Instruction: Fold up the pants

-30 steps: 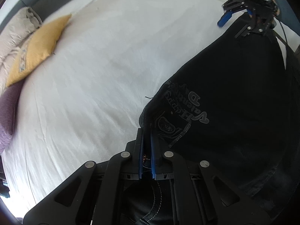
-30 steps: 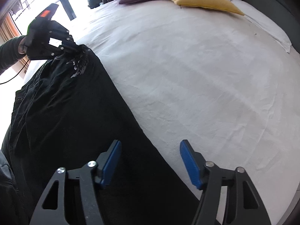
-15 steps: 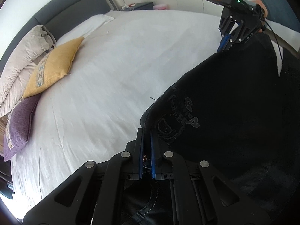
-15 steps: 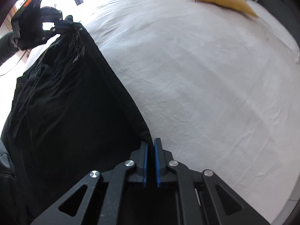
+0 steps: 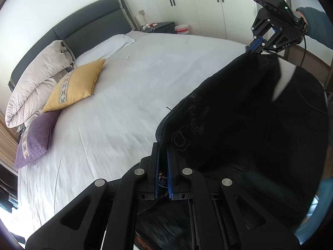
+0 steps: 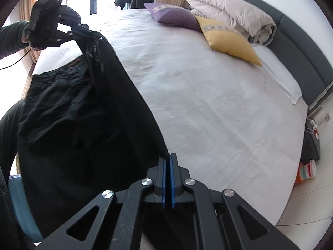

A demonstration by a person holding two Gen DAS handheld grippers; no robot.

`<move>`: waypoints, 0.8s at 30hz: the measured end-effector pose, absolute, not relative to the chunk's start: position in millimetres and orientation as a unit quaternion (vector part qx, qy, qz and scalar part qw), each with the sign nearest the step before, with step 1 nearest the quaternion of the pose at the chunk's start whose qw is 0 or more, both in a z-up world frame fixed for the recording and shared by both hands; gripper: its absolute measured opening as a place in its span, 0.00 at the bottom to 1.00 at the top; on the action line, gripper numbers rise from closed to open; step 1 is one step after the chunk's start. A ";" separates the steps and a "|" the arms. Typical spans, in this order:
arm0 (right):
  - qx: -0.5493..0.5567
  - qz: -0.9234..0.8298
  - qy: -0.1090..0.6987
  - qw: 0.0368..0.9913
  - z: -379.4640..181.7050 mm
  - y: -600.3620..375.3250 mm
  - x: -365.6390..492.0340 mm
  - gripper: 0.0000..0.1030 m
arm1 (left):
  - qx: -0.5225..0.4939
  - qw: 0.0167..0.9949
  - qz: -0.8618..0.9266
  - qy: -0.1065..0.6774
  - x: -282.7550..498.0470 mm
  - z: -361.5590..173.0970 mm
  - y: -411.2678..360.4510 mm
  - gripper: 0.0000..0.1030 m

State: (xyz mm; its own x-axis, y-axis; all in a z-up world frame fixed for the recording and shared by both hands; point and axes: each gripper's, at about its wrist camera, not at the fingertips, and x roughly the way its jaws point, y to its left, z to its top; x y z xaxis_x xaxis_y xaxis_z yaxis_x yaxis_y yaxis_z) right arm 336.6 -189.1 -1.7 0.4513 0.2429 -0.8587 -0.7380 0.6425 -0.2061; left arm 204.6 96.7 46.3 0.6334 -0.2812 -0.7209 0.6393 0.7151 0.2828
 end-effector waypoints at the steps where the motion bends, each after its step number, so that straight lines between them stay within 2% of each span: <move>1: -0.292 0.305 0.421 0.803 0.5 -184.5 321.2 0.04 | 0.267 0.864 -0.266 0.334 188.5 49.1 97.7 0.04; 7: -0.308 0.298 0.415 0.803 -2.8 -163.3 242.8 0.04 | 0.262 0.864 -0.274 0.332 77.7 40.8 103.0 0.04; 13: -0.277 0.284 0.436 0.808 -33.4 -150.5 176.2 0.04 | 0.263 0.860 -0.265 0.348 -7.1 -1.3 103.3 0.04; 24: -0.281 0.263 0.465 0.797 -78.1 -123.2 117.8 0.04 | 0.209 0.876 -0.227 0.371 -79.5 -61.4 114.2 0.04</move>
State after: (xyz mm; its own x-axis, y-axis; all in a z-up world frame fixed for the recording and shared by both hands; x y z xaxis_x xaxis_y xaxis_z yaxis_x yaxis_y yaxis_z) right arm 117.8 -123.2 -78.1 0.4296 0.1588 -0.8890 -0.6814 0.7030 -0.2038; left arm -79.5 114.2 -61.4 0.6218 -0.2432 -0.7445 0.5535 0.8089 0.1981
